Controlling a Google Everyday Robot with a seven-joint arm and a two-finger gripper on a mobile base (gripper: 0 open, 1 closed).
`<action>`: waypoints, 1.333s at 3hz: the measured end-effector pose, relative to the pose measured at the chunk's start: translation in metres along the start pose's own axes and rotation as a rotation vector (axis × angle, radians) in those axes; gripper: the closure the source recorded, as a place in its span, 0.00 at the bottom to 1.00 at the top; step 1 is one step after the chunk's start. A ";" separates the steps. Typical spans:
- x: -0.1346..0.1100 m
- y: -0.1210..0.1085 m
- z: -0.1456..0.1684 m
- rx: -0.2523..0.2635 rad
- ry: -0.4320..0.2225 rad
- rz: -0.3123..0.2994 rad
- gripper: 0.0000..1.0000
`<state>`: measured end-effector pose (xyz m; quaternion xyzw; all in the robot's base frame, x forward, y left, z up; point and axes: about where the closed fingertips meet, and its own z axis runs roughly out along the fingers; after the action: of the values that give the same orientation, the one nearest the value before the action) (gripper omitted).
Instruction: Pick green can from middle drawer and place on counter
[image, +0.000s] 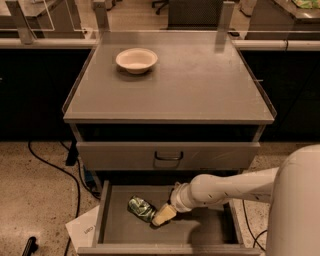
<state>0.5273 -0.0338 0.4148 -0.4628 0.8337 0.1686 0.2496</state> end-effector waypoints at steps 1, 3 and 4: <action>0.000 0.000 0.001 -0.001 0.000 0.000 0.00; 0.009 0.002 0.009 0.019 0.007 0.029 0.00; 0.007 0.011 0.024 0.012 0.003 0.021 0.00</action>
Offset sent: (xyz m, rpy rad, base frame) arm -0.0035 -0.0091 0.0028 -0.0082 -0.0130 -0.0415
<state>0.5213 -0.0201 0.3916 -0.4526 0.8400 0.1656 0.2494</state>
